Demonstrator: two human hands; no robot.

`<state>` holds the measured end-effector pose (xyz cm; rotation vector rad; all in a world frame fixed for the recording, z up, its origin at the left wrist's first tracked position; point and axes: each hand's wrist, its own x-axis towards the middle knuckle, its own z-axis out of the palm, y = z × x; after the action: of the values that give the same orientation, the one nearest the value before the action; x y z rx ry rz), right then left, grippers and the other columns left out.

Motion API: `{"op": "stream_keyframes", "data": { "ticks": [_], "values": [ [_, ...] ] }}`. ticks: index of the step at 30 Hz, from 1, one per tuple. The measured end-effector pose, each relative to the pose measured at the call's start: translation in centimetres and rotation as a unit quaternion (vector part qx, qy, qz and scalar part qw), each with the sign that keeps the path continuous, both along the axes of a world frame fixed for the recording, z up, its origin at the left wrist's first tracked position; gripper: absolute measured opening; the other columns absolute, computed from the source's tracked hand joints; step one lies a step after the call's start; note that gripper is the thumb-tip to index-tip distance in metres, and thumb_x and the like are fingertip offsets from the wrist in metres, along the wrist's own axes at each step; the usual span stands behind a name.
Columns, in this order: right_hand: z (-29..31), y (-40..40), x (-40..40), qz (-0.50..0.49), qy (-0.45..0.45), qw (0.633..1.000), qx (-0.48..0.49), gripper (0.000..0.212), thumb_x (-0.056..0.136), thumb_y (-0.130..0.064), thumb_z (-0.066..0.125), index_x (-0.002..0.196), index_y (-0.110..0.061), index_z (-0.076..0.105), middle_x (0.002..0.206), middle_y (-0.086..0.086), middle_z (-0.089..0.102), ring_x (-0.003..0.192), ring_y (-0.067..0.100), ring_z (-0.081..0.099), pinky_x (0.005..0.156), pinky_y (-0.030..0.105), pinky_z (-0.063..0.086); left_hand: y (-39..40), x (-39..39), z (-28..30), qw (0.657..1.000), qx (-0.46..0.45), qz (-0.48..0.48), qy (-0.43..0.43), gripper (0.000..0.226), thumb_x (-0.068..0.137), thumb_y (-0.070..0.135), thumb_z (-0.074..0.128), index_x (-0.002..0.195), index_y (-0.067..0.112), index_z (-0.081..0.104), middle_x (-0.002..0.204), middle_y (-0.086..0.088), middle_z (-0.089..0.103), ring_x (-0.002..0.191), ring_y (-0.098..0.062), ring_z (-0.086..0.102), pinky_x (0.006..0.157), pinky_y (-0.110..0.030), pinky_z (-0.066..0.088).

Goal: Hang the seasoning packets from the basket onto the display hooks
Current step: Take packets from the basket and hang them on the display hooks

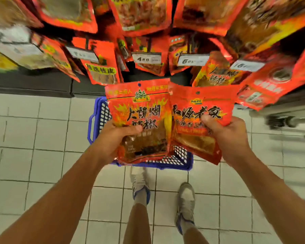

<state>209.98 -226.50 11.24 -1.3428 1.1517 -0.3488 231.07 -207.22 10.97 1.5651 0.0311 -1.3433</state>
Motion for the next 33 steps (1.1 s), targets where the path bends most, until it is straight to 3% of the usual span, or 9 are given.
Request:
{"op": "stream_keyframes", "data": {
  "ticks": [3, 5, 9, 12, 17, 22, 26, 30, 33],
  "values": [
    [10.3, -1.7, -1.2, 0.022, -0.030, 0.998, -0.051, 0.031, 0.093, -0.022, 0.072, 0.087, -0.053, 0.075, 0.086, -0.020, 0.077, 0.077, 0.001, 0.074, 0.064, 0.014, 0.056, -0.7, -1.4, 9.8, 0.998, -0.031, 0.036, -0.039, 0.036, 0.070, 0.011, 0.076, 0.105, 0.007, 0.068, 0.081, -0.008, 0.075, 0.063, -0.025, 0.072, 0.052, -0.031, 0.057],
    [17.2, -3.2, -2.8, 0.030, -0.051, 0.994, -0.087, 0.031, 0.092, -0.019, 0.072, 0.087, -0.049, 0.076, 0.082, -0.025, 0.075, 0.073, -0.006, 0.071, 0.063, 0.007, 0.051, -1.6, -3.0, 16.5, 0.995, -0.050, 0.068, -0.053, 0.039, 0.072, 0.021, 0.075, 0.107, 0.007, 0.066, 0.085, -0.013, 0.069, 0.067, -0.031, 0.064, 0.058, -0.037, 0.054],
    [29.5, -6.3, -6.9, 0.006, -0.074, 0.989, -0.129, 0.015, 0.088, -0.008, 0.074, 0.102, -0.014, 0.074, 0.085, -0.014, 0.078, 0.076, 0.004, 0.073, 0.071, 0.021, 0.057, -4.5, -6.2, 29.4, 0.987, -0.101, 0.092, -0.089, 0.054, 0.066, 0.028, 0.082, 0.114, 0.011, 0.065, 0.110, -0.023, 0.066, 0.099, -0.038, 0.059, 0.091, -0.070, 0.048],
    [38.8, -8.2, -9.1, -0.017, -0.099, 0.975, -0.196, 0.014, 0.085, -0.016, 0.077, 0.099, -0.015, 0.075, 0.082, -0.013, 0.078, 0.072, 0.005, 0.071, 0.069, 0.027, 0.057, -7.1, -7.4, 37.9, 0.977, -0.151, 0.065, -0.137, 0.053, 0.068, 0.025, 0.086, 0.114, 0.011, 0.063, 0.102, -0.024, 0.058, 0.093, -0.038, 0.052, 0.085, -0.079, 0.042],
    [52.5, -10.3, -10.6, -0.016, -0.144, 0.941, -0.307, 0.022, 0.090, -0.013, 0.074, 0.083, -0.034, 0.079, 0.079, -0.021, 0.075, 0.071, -0.006, 0.066, 0.067, 0.016, 0.055, -10.8, -7.0, 49.9, 0.935, -0.272, -0.002, -0.226, 0.022, 0.068, 0.017, 0.084, 0.083, 0.028, 0.073, 0.068, 0.005, 0.062, 0.049, -0.013, 0.058, 0.043, -0.028, 0.052],
    [62.8, -11.5, -11.1, 0.047, -0.119, 0.904, -0.407, 0.029, 0.091, -0.013, 0.075, 0.069, -0.033, 0.075, 0.060, -0.026, 0.063, 0.057, -0.012, 0.054, 0.059, 0.009, 0.043, -13.5, -5.9, 59.7, 0.902, -0.329, -0.071, -0.269, 0.033, 0.052, 0.036, 0.086, 0.083, 0.030, 0.077, 0.073, 0.003, 0.067, 0.052, -0.019, 0.056, 0.045, -0.029, 0.051],
    [68.2, -13.0, -12.4, -0.015, -0.129, 0.882, -0.453, 0.014, 0.090, -0.026, 0.076, 0.087, -0.013, 0.077, 0.082, 0.005, 0.077, 0.078, 0.024, 0.073, 0.075, 0.043, 0.058, -15.7, -5.9, 65.0, 0.872, -0.389, -0.075, -0.288, 0.020, 0.063, 0.032, 0.085, 0.082, 0.031, 0.078, 0.070, 0.008, 0.069, 0.053, -0.012, 0.063, 0.041, -0.026, 0.049],
    [71.3, -14.6, -13.3, -0.099, -0.225, 0.862, -0.444, 0.017, 0.084, -0.046, 0.076, 0.095, -0.034, 0.079, 0.091, -0.006, 0.079, 0.083, 0.012, 0.077, 0.064, 0.024, 0.059, -18.3, -6.5, 68.4, 0.856, -0.427, -0.051, -0.286, 0.021, 0.078, 0.034, 0.080, 0.098, 0.027, 0.080, 0.100, -0.003, 0.079, 0.088, -0.019, 0.076, 0.067, -0.033, 0.060],
    [72.3, -16.8, -13.5, -0.135, -0.260, 0.863, -0.412, 0.031, 0.079, -0.056, 0.077, 0.096, -0.030, 0.079, 0.091, -0.001, 0.080, 0.083, 0.020, 0.078, 0.066, 0.034, 0.062, -20.2, -7.5, 70.4, 0.847, -0.436, -0.046, -0.302, 0.030, 0.074, 0.038, 0.082, 0.100, 0.024, 0.079, 0.103, -0.007, 0.078, 0.092, -0.023, 0.076, 0.076, -0.040, 0.061]
  ]
}}
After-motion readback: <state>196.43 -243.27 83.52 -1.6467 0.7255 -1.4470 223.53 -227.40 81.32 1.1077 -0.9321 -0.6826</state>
